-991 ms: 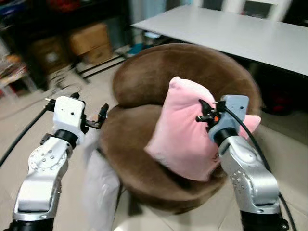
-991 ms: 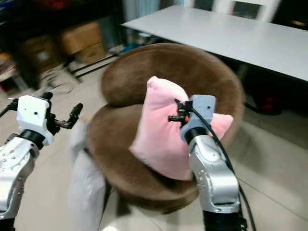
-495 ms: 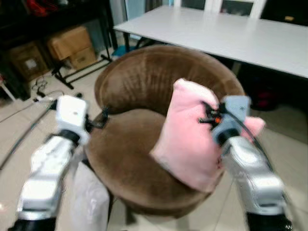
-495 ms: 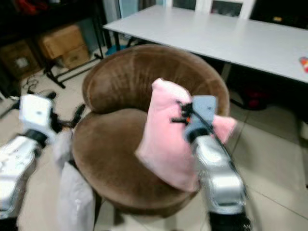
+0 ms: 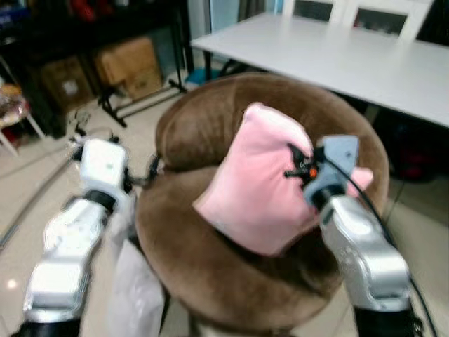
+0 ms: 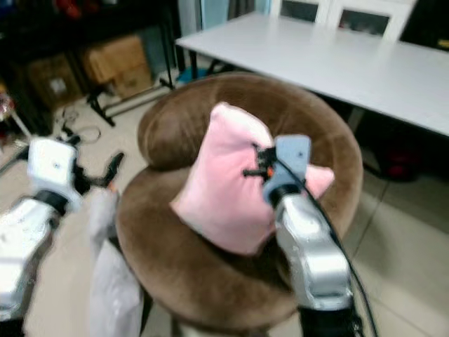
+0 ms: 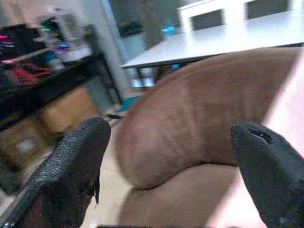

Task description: Move the pillow to the sofa from floor

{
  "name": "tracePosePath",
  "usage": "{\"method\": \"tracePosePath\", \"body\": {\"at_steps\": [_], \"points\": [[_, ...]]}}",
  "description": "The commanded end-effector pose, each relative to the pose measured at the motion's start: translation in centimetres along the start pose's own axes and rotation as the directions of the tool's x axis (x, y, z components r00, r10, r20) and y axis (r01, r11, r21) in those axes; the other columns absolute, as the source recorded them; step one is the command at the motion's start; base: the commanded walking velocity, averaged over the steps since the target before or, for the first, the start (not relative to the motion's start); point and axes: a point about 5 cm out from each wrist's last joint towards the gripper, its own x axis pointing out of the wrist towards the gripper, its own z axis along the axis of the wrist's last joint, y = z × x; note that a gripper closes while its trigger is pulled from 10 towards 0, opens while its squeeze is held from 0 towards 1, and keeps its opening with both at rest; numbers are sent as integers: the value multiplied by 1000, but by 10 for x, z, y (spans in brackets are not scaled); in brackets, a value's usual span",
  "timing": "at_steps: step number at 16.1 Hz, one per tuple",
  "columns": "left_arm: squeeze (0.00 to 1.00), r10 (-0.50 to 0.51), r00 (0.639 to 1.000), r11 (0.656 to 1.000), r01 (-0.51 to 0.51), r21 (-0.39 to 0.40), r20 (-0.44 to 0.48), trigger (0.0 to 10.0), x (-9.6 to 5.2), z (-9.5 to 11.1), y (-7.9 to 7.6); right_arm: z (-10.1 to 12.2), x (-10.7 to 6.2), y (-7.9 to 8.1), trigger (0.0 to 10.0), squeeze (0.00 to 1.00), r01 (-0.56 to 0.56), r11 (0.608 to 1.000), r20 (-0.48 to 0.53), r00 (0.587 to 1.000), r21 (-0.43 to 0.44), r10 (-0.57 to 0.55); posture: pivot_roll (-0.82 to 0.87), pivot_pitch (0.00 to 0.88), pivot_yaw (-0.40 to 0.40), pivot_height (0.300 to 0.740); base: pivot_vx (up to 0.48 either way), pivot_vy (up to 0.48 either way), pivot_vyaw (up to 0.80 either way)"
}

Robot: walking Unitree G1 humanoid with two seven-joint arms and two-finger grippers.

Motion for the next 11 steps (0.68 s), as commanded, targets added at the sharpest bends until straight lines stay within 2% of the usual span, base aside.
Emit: {"method": "tracePosePath", "body": {"at_steps": [1,2,3,5,6,7,8,9,10,11], "points": [[0,-6,1000,1000,7,19,-9,10000,-2,1,5,10,1,4,10000,0,-16,1000,50,999,1,16,-78,0,36,740,0,0,0],[0,-25,1000,999,26,43,-10,10000,-2,1,4,9,1,6,10000,0,-29,999,45,999,-17,30,-78,0,36,740,0,0,0],[0,-68,998,997,69,47,-18,10000,1,1,3,9,2,7,10000,0,-58,996,24,998,-70,60,-73,0,31,740,0,0,0],[0,-230,973,969,229,94,-6,10000,25,10,3,11,6,17,10000,0,-143,973,2,989,-181,146,-75,0,33,740,0,0,0],[1000,-312,950,947,308,96,29,10000,35,19,0,13,7,21,10000,0,-177,959,0,983,-222,182,-76,0,34,740,0,0,0],[1000,-332,942,940,327,96,39,10000,38,22,0,13,7,23,10000,0,-187,954,-1,981,-234,192,-76,0,34,740,0,0,0],[1000,-492,868,869,487,82,60,10000,57,35,-8,12,7,33,10000,0,-280,902,-34,958,-328,285,-76,0,34,740,0,0,0],[1000,-593,802,805,590,61,65,10000,64,41,-15,11,7,37,10000,0,-315,875,-49,946,-366,320,-78,0,35,740,0,0,0],[1000,-675,736,738,671,78,51,10000,72,44,-21,11,6,41,10000,0,-350,847,-59,932,-400,358,-78,0,35,740,0,0,0],[1000,-708,705,706,704,78,45,10000,76,46,-23,11,6,43,10000,0,-367,833,-62,924,-415,377,-84,0,37,740,0,0,0]]}}
